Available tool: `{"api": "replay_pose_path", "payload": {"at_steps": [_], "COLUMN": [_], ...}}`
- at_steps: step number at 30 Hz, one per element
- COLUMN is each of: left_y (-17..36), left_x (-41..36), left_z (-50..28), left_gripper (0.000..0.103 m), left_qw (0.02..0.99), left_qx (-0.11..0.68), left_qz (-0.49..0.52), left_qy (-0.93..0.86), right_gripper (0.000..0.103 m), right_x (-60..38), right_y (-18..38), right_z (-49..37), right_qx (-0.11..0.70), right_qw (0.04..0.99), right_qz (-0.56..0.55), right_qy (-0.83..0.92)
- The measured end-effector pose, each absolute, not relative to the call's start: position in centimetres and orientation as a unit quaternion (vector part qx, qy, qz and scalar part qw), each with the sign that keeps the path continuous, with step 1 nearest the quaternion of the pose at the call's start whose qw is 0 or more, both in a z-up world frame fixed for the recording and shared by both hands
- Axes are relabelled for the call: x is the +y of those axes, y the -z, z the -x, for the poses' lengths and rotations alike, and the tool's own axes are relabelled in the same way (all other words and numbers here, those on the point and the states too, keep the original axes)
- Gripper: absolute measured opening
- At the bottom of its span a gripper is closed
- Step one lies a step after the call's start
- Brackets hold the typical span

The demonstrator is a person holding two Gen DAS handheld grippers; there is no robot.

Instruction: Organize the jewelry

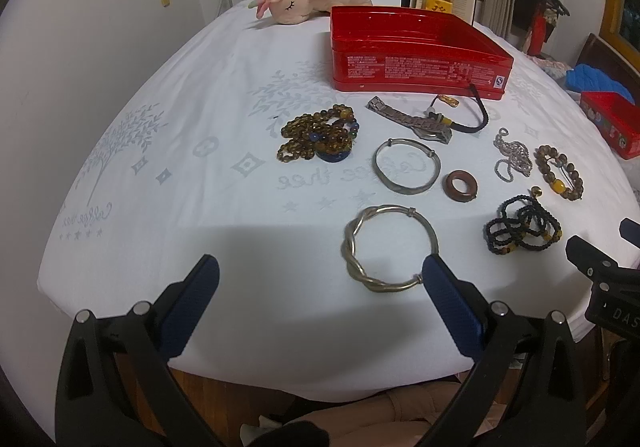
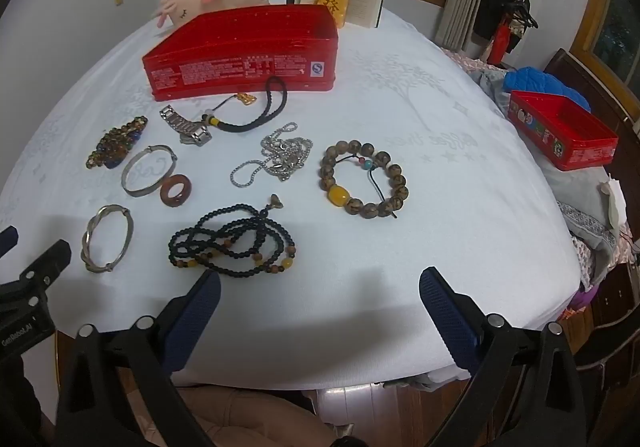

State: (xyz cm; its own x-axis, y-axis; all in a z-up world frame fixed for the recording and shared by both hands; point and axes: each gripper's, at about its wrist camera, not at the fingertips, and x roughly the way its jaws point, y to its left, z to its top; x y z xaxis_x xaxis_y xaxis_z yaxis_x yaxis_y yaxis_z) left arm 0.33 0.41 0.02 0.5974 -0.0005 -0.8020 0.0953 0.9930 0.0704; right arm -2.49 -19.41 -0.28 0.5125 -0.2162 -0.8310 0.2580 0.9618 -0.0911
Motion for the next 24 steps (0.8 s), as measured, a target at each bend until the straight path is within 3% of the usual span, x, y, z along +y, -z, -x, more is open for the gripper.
{"api": "replay_pose_path", "payload": {"at_steps": [24], "left_y": [0.33], "left_x": [0.50], "left_z": [-0.27], "left_gripper": [0.100], "left_qw": [0.892], "left_qx": [0.449], "left_qz": [-0.053], "left_qy": [0.026], "right_gripper": [0.100], "right_x": [-19.55], "right_y": [0.29], "right_z": [2.41], "right_qx": [0.475], "right_qw": [0.869], "right_qz": [-0.022], "right_qy": [0.137]}}
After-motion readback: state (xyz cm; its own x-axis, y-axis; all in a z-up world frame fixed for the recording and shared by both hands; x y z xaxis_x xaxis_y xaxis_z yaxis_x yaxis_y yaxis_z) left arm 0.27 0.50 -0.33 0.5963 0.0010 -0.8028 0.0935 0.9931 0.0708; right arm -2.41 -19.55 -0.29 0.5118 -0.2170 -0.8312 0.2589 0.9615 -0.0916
